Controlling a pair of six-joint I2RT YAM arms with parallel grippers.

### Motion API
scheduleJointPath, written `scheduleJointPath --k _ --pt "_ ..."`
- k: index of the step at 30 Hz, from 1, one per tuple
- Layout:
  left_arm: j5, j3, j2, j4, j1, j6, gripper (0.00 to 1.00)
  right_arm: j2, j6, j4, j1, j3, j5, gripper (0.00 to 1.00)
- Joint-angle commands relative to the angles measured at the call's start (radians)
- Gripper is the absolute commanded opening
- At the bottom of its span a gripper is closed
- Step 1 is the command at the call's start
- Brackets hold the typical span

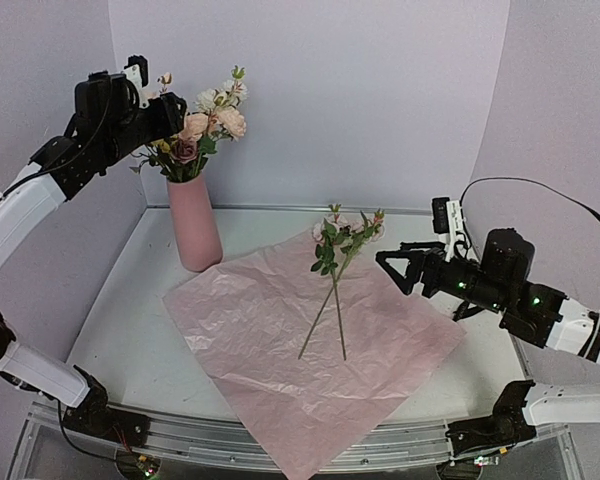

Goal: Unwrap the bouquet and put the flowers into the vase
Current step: Insert the fake flower into the vase, then pick up the fake flower from the wrapping paper.

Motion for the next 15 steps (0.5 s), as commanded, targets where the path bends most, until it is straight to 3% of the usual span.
scheduleJointPath --k 1,6,10,12,15 --pt "0.137 0.077 -0.072 0.039 0.002 -0.052 0.61 0.065 0.044 -0.032 0.005 0.053 0.109 0.97" --pt "0.333 0.151 -0.07 0.038 0.001 -0.153 0.63 0.19 0.156 -0.105 0.005 0.116 0.212 0.86" --pt "0.417 0.174 -0.028 0.036 -0.021 -0.217 0.56 0.293 0.245 -0.134 0.005 0.16 0.234 0.81" --pt "0.413 0.172 -0.002 0.033 -0.069 -0.207 0.56 0.343 0.28 -0.151 0.005 0.18 0.24 0.79" --pt "0.301 0.169 0.03 0.027 -0.191 -0.137 0.58 0.41 0.326 -0.168 0.005 0.205 0.241 0.72"
